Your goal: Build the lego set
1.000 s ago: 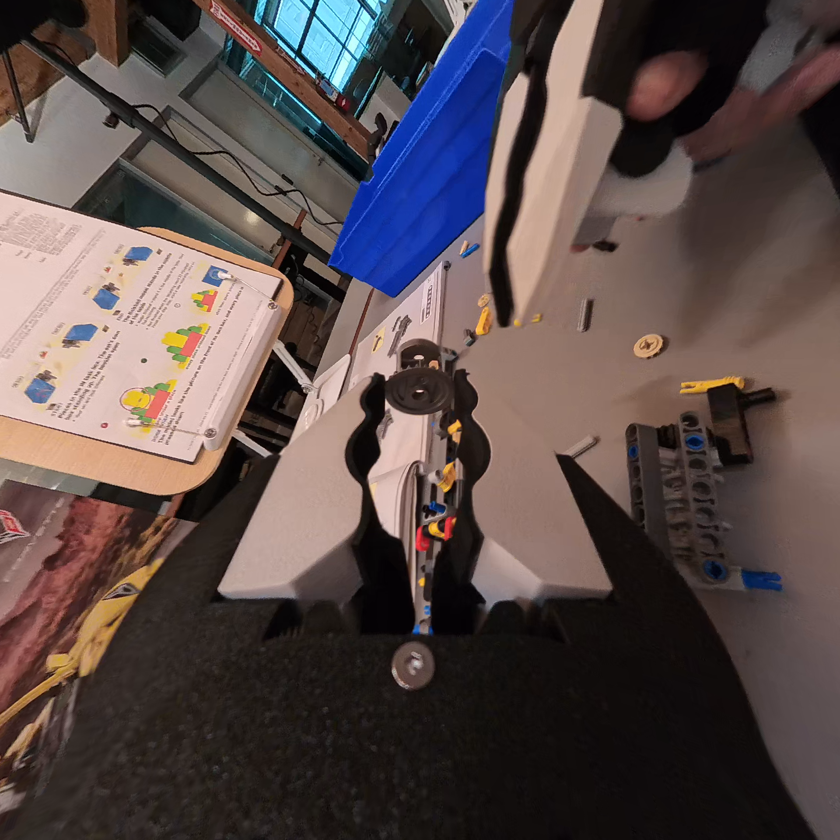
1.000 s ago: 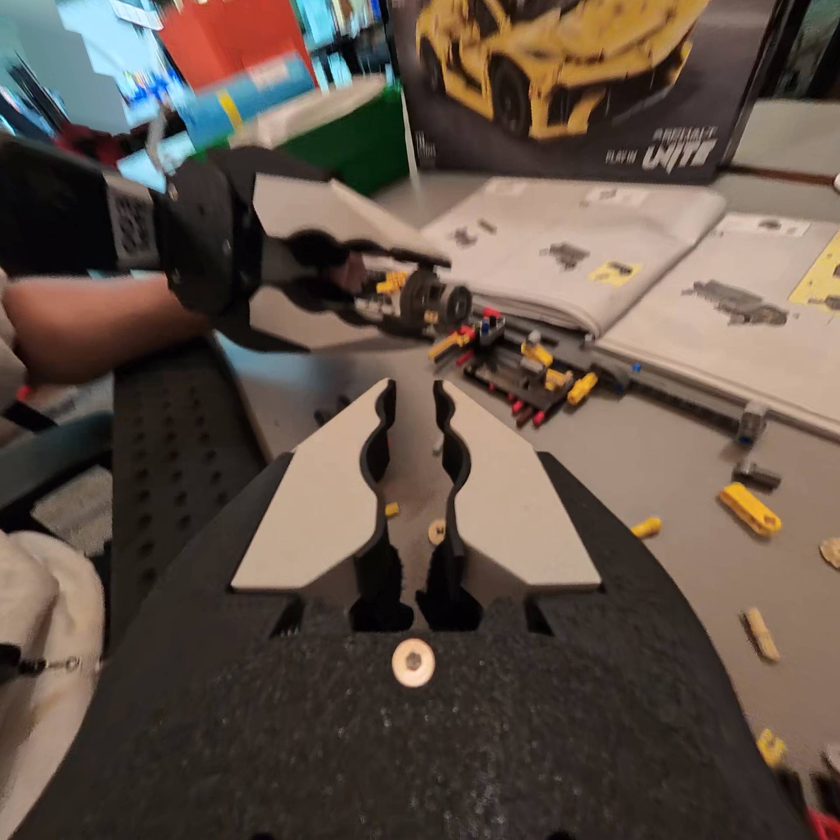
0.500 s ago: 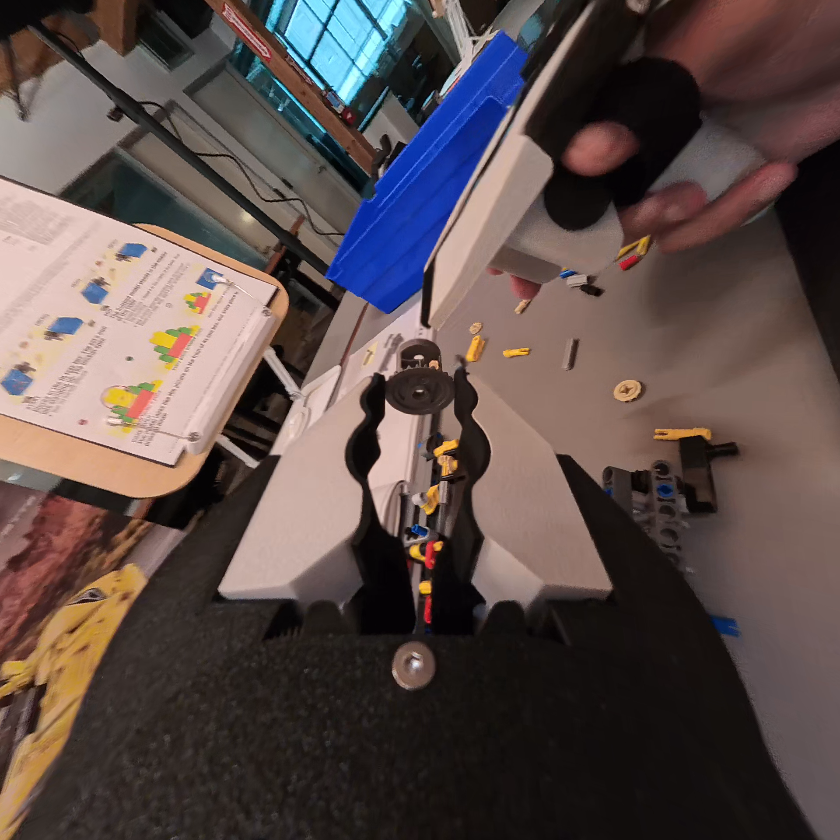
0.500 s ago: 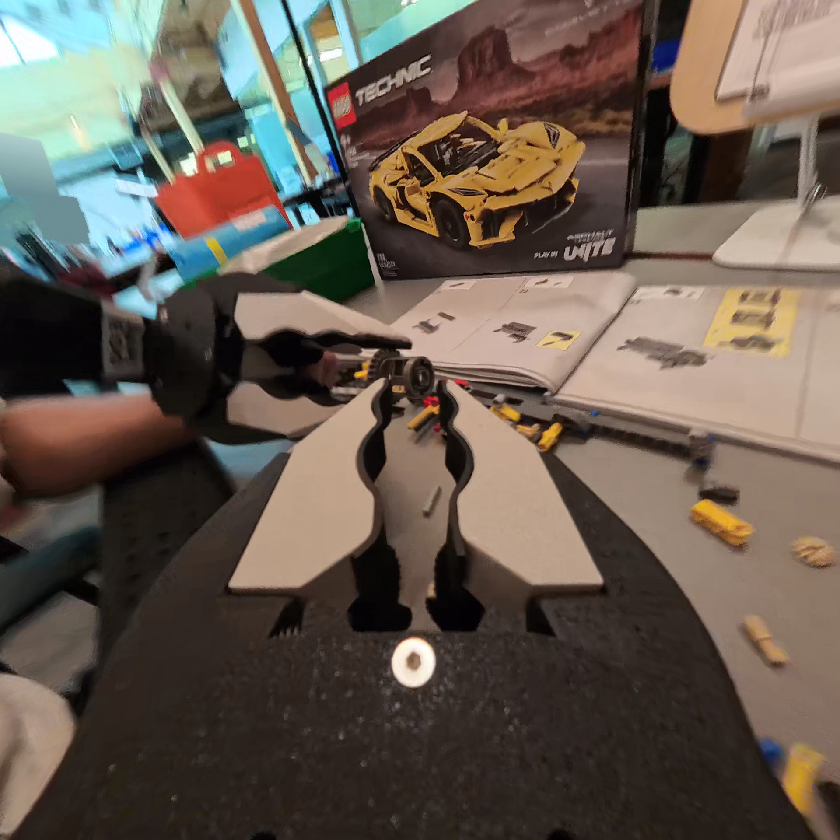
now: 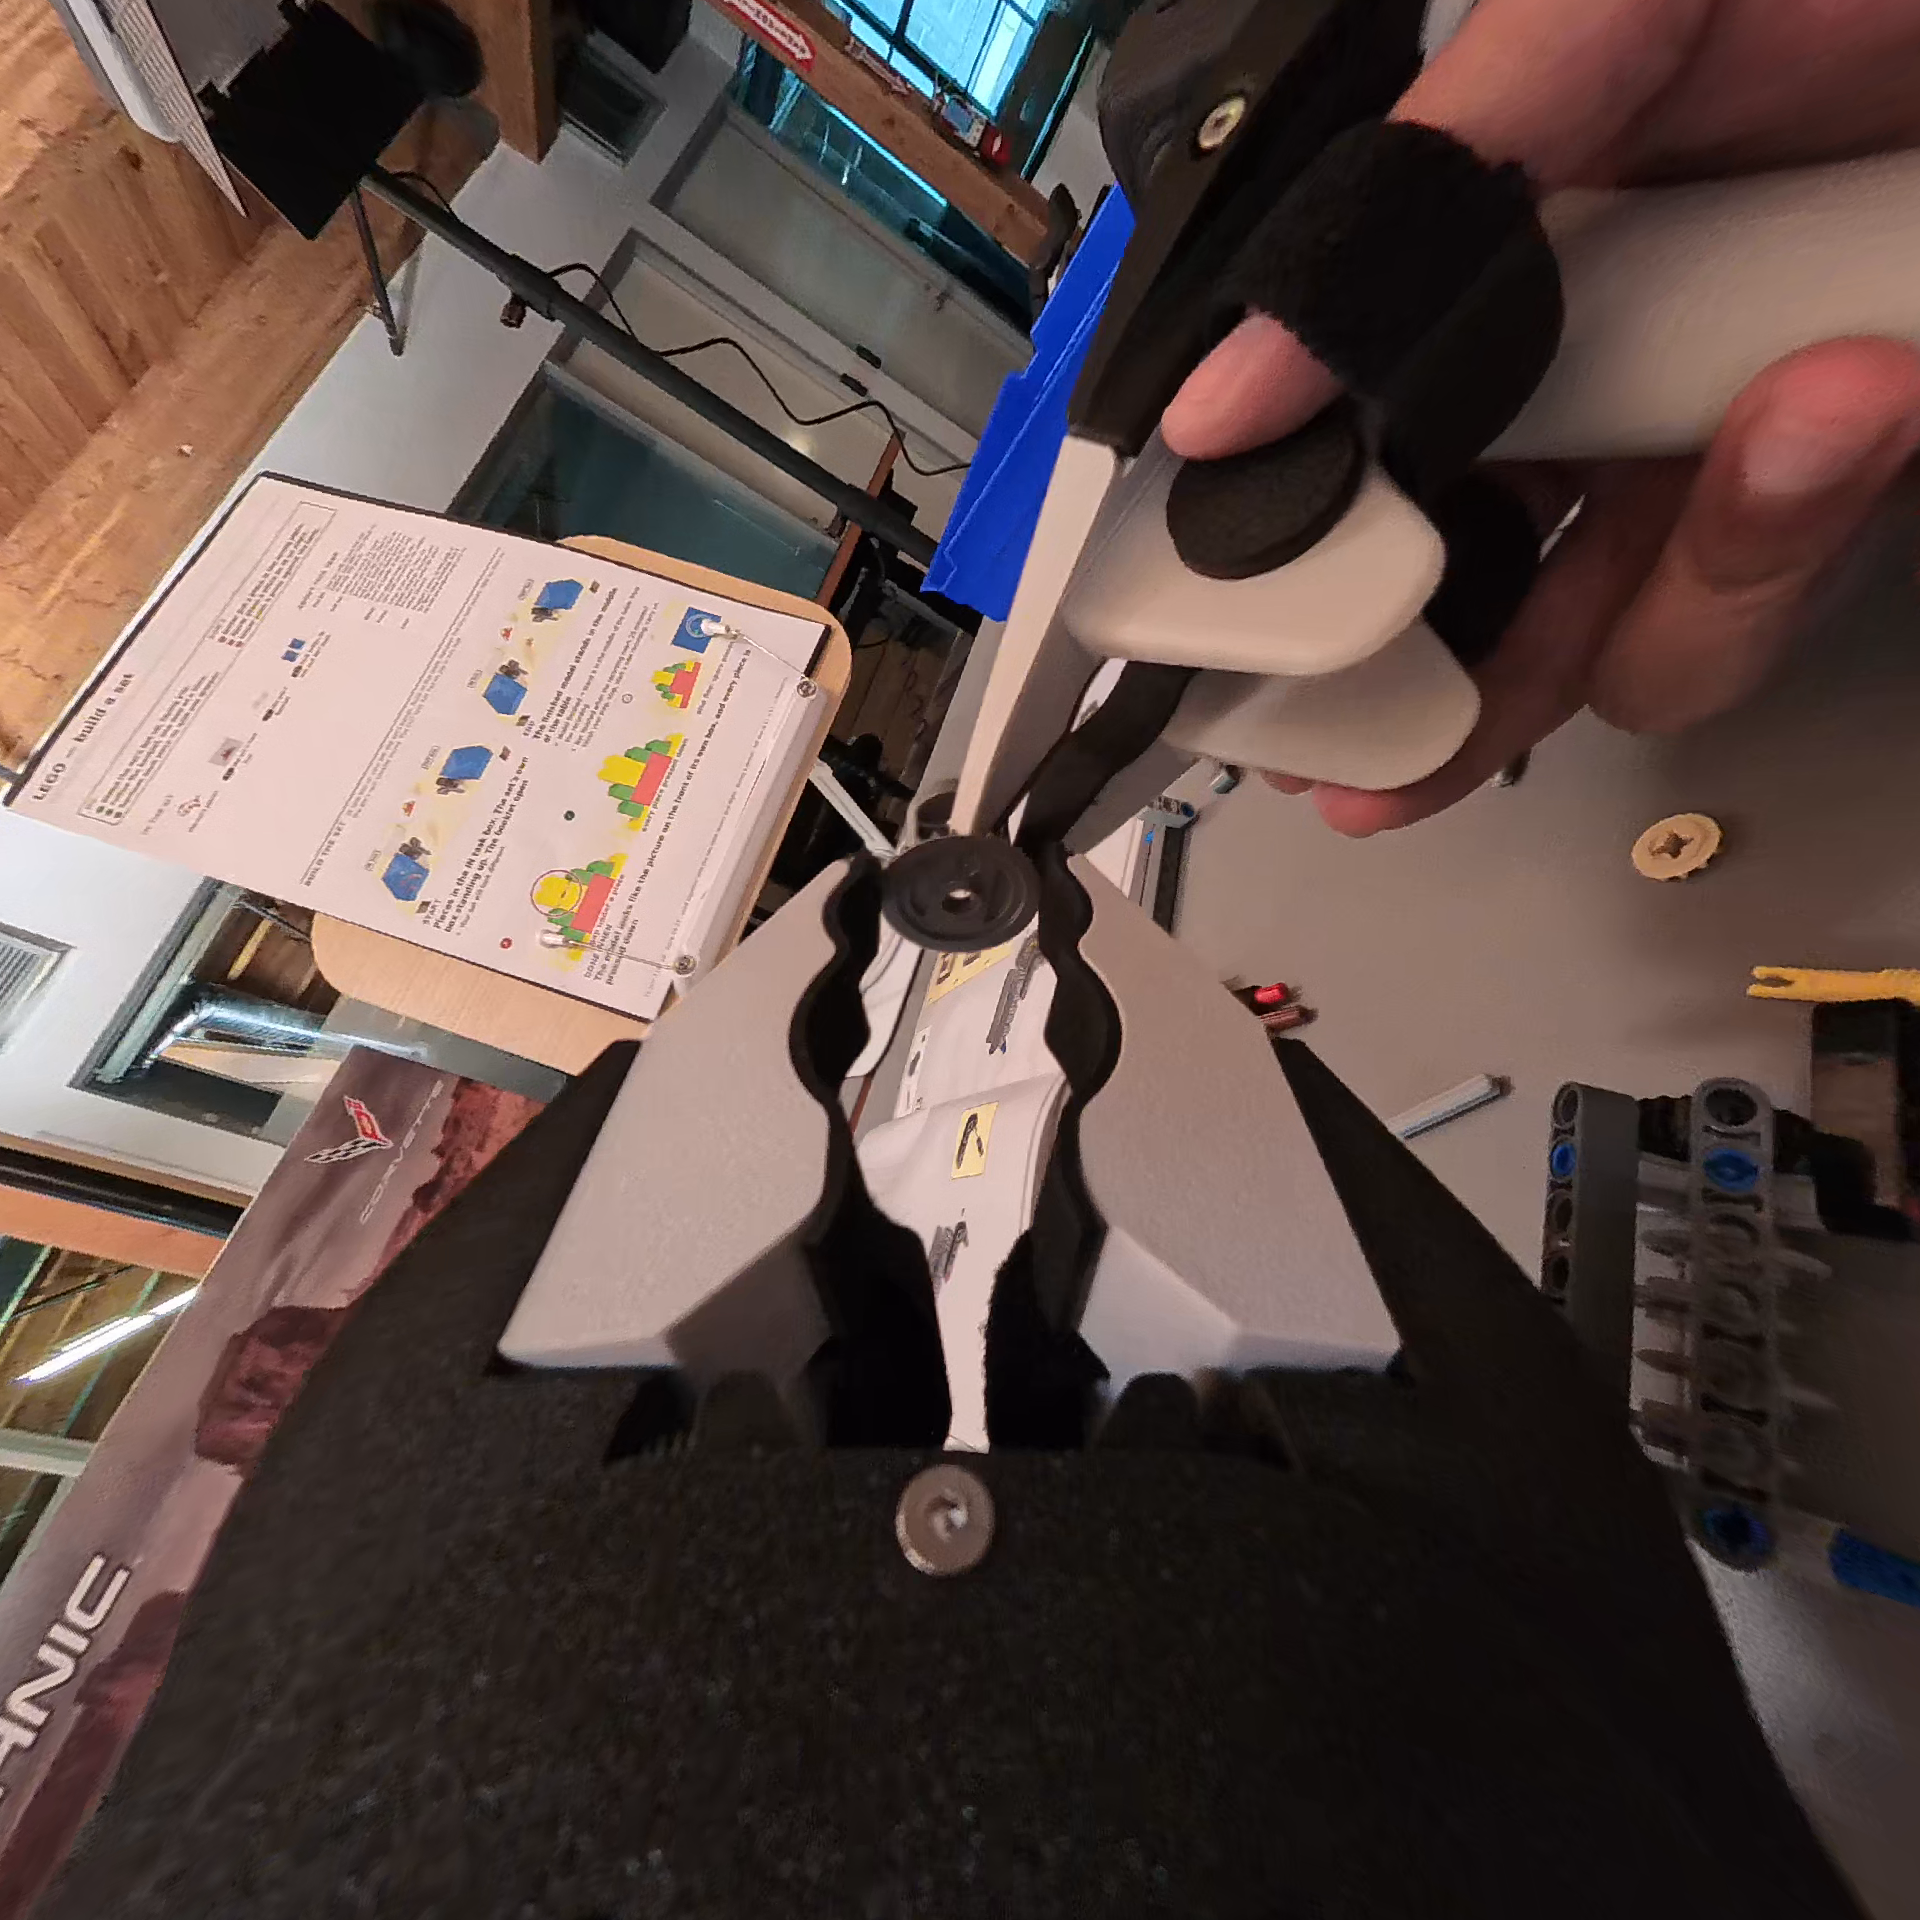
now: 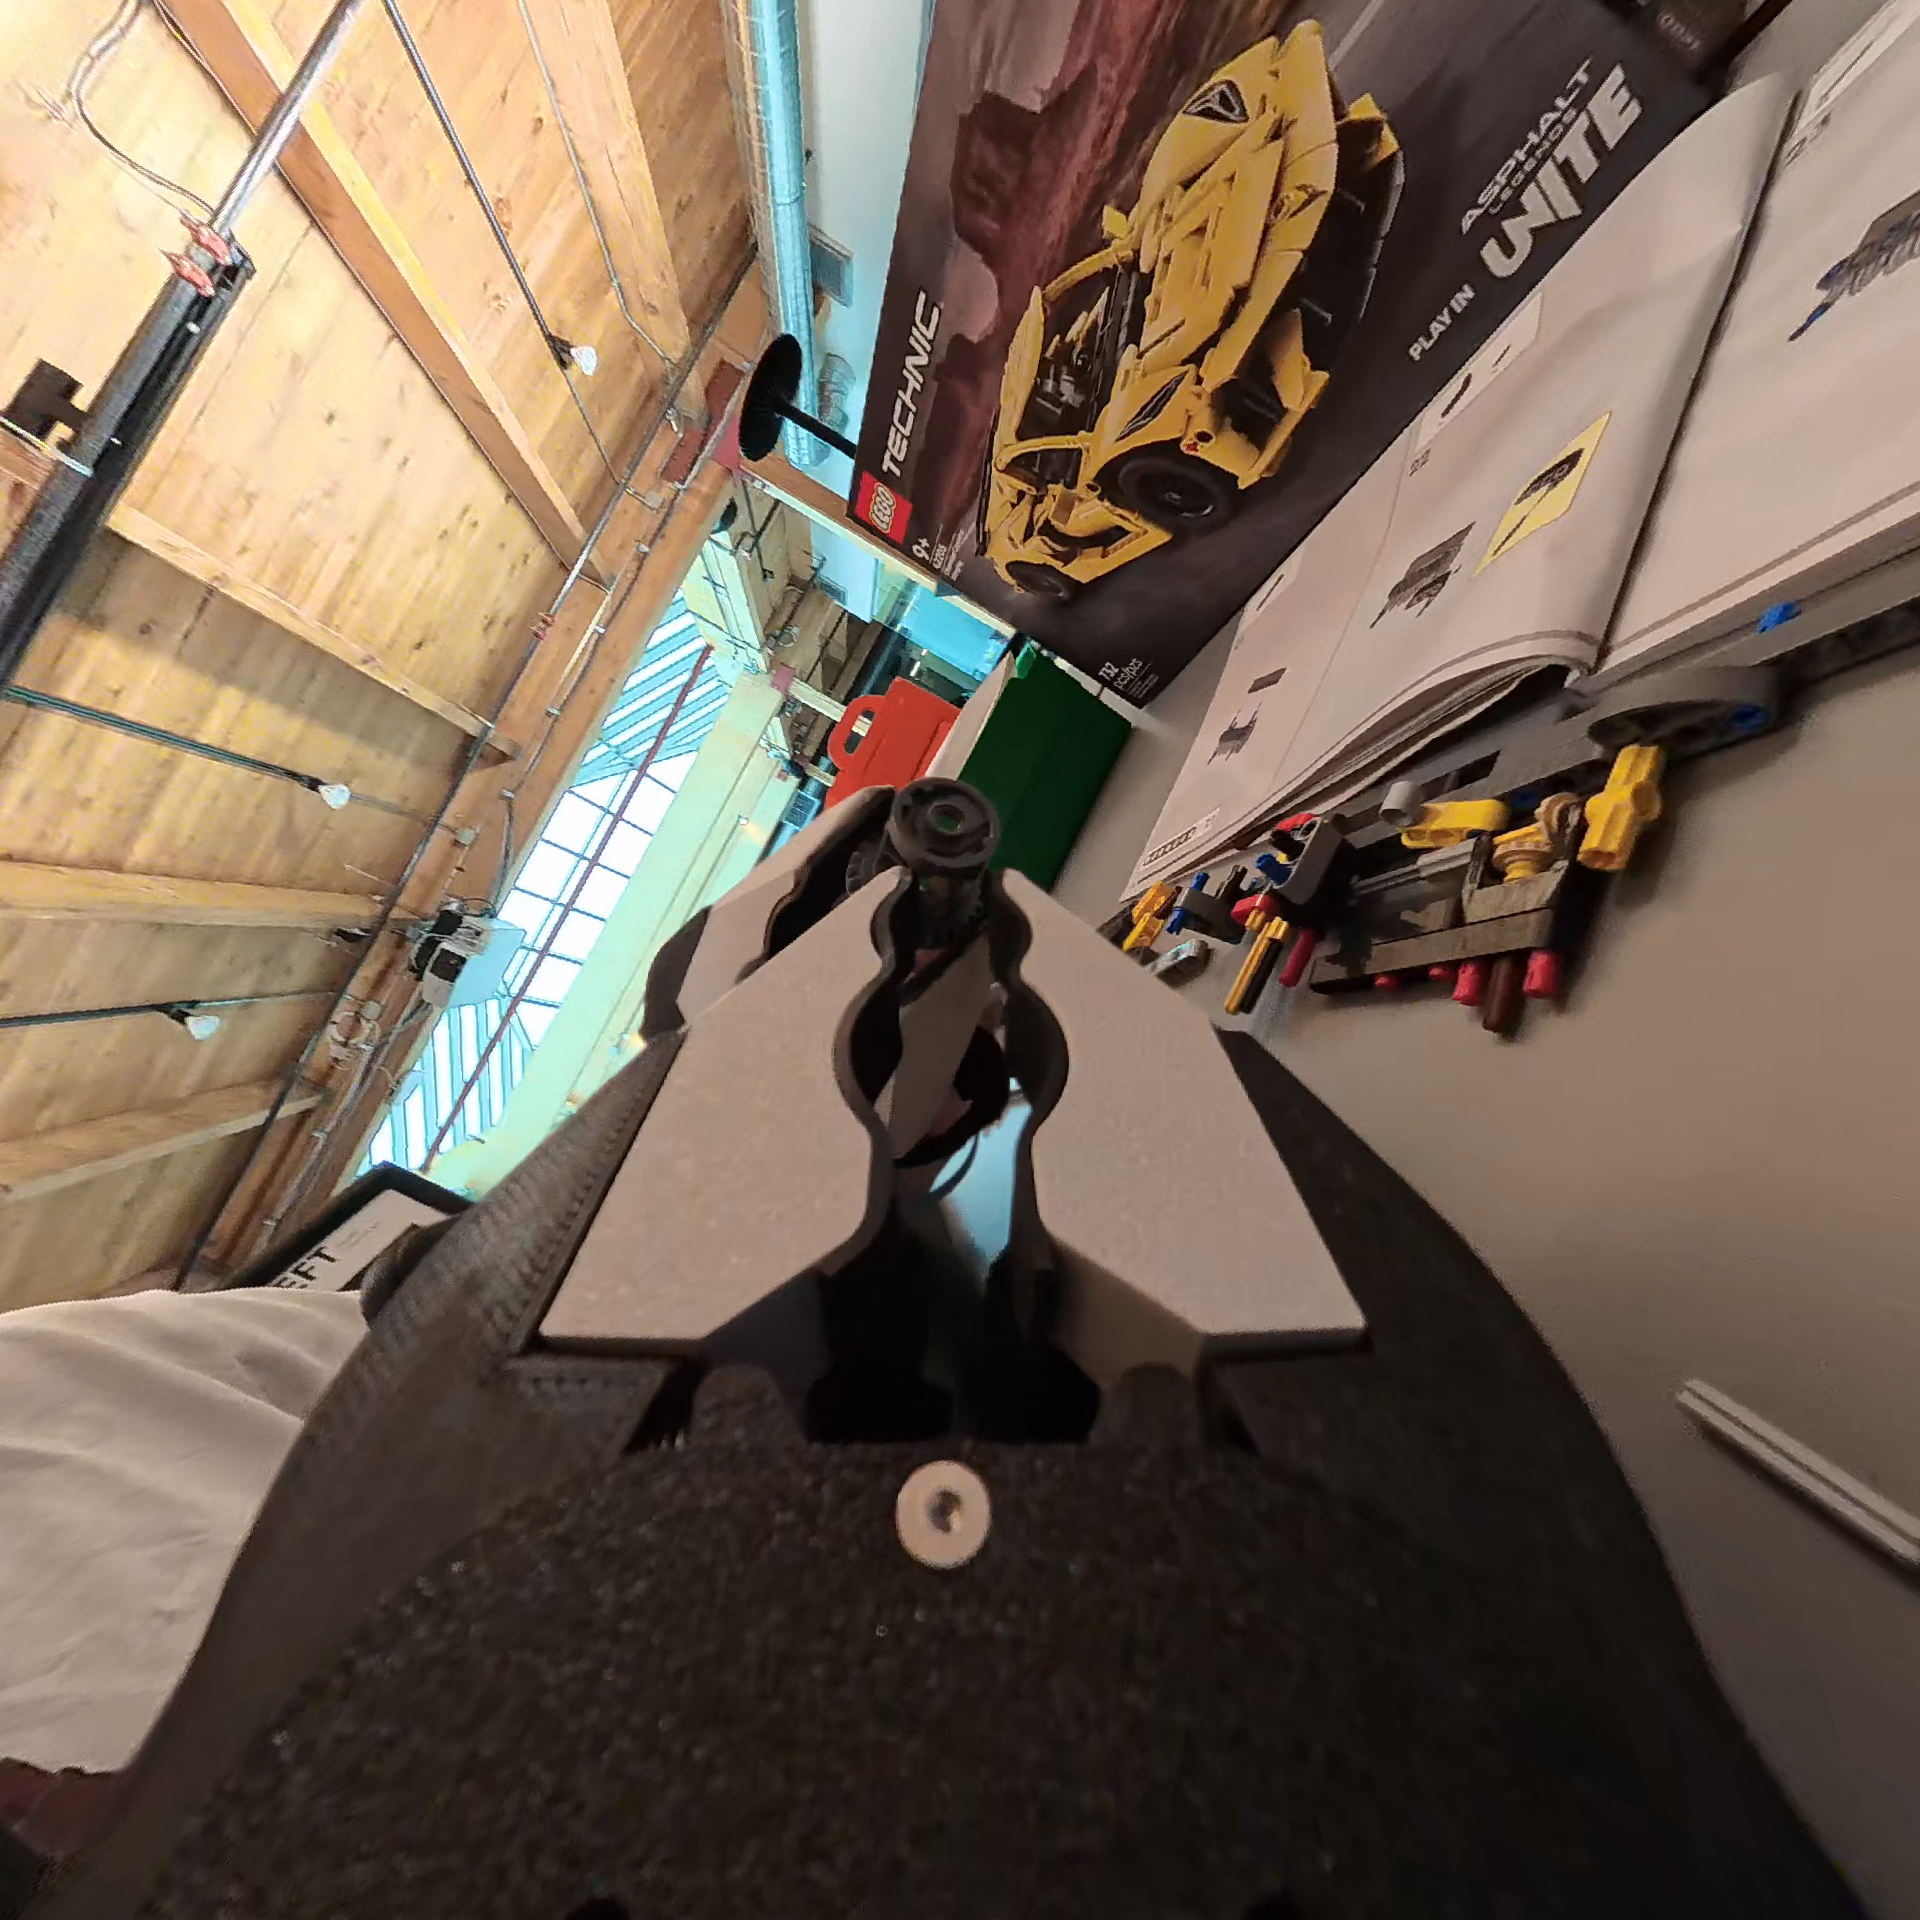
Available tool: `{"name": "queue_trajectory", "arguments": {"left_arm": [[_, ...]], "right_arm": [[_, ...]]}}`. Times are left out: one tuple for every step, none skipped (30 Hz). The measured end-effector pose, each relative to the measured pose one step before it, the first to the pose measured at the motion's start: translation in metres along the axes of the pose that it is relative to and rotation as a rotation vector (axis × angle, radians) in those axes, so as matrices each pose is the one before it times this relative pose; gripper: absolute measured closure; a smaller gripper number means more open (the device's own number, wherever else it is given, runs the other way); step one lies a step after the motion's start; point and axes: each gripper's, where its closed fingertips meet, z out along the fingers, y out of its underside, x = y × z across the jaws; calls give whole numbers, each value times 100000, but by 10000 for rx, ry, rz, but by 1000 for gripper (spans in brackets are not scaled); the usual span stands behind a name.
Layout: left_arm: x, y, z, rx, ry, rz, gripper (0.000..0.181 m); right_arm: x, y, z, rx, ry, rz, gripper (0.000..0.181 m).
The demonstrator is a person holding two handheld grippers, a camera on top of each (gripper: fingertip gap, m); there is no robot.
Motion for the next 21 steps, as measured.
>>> {"name": "queue_trajectory", "arguments": {"left_arm": [[6, -13, 32, -8, -67, 138, 152], [22, 31, 43, -34, -67, 170, 152], [23, 14, 29, -24, -72, 161, 152], [26, -13, 18, -8, -68, 133, 152], [7, -23, 10, -2, -62, 108, 152], [-18, -51, 9, 14, -75, 106, 152], [-27, -58, 8, 27, -79, 118, 152], [-11, -60, 7, 27, -66, 119, 152], [-5, -40, 17, 14, -68, 119, 152], [-25, -55, 14, 13, -89, 131, 152], [-38, -53, -4, 6, -95, 155, 152], [-29, -53, 2, 14, -84, 139, 152], [1, -42, 9, 21, -57, 75, 152], [26, -2, 21, 6, -27, 14, 152], [21, -3, 9, 1, -16, -29, 152], [18, 6, 2, 3, -5, -41, 152], [7, -11, -6, 19, -3, -41, 152], [4, -7, -15, 31, 11, -53, 152], [14, 7, -4, 31, 27, -59, 152], [41, 6, -34, 32, 50, -53, 151], [67, -6, -29, 40, 69, -51, 153]], "right_arm": [[-42, -41, -18, 29, -93, 189, 171], [29, -18, -17, 26, -44, 188, 171], [25, -2, -7, 16, -47, 155, 171], [-1, 9, -16, 17, -58, 175, 171], [-1, 7, -6, 10, -80, 204, 171], [-55, -5, -15, 15, -105, 228, 172], [-70, -16, -14, 15, -107, 172, 172], [-62, -9, -37, 4, -83, 113, 172], [-30, -11, -28, 3, -45, 86, 172], [-66, -11, -12, 6, -52, 65, 172], [-55, -15, -11, 11, -47, 70, 172], [-78, -6, -18, 8, -64, 96, 172], [-30, -24, -25, 16, -44, 66, 172], [21, 0, -12, 10, -13, -7, 172], [4, -5, 3, 4, -14, -33, 172], [13, -14, -8, 3, -5, -44, 173], [-9, 13, -4, -24, -8, -36, 173], [-25, 4, -1, -34, 24, -58, 172], [-27, -26, -23, -15, 62, -160, 173], [-21, -45, -54, -25, 79, -203, 176], [37, 12, -40, -73, 124, -190, 177]]}}
